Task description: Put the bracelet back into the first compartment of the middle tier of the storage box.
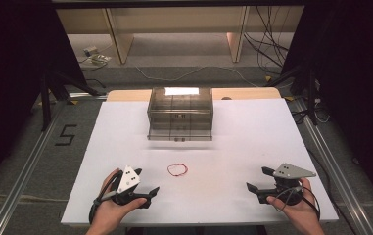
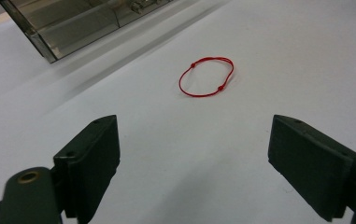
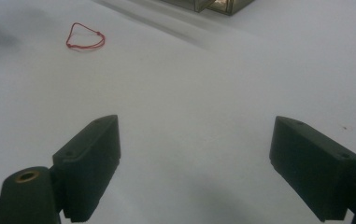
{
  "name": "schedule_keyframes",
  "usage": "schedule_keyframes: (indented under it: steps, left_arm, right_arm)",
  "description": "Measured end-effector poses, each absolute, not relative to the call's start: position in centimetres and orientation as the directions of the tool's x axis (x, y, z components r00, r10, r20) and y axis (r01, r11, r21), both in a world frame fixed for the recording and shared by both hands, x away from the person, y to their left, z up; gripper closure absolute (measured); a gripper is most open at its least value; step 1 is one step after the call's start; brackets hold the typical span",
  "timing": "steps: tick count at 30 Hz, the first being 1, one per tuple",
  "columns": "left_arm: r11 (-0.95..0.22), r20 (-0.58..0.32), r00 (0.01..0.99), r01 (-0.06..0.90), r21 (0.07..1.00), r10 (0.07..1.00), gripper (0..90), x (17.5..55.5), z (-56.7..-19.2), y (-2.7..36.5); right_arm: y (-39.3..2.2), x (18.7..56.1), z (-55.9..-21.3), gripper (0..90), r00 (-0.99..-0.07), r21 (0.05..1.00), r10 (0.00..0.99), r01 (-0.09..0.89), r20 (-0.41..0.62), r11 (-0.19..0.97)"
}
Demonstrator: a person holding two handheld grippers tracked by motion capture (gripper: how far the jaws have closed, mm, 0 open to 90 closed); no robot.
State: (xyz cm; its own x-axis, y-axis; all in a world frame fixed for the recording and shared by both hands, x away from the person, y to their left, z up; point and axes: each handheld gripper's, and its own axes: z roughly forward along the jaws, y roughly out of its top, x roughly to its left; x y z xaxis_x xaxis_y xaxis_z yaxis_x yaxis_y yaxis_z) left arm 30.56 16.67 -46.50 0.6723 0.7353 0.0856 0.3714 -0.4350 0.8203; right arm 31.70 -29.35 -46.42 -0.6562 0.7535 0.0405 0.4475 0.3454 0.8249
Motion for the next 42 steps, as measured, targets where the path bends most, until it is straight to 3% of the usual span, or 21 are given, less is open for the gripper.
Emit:
schedule_keyframes:
  steps: [20, 42]
  left_arm:
    - [-0.428, 0.082, 0.662, 0.38, 0.82, 0.745, 17.1, 30.9, -46.6, 16.8]
    - [-0.43, 0.083, 0.665, 0.378, 0.82, 0.743, 17.1, 31.1, -46.5, 16.7]
  right_arm:
    - [-27.9, 32.3, -46.4, 25.9, -0.699, 0.812, 0.714, 0.44, 0.04, 0.385]
    - [-22.0, 35.0, -46.2, 34.9, -0.794, 0.804, 0.607, 0.335, -0.04, 0.491]
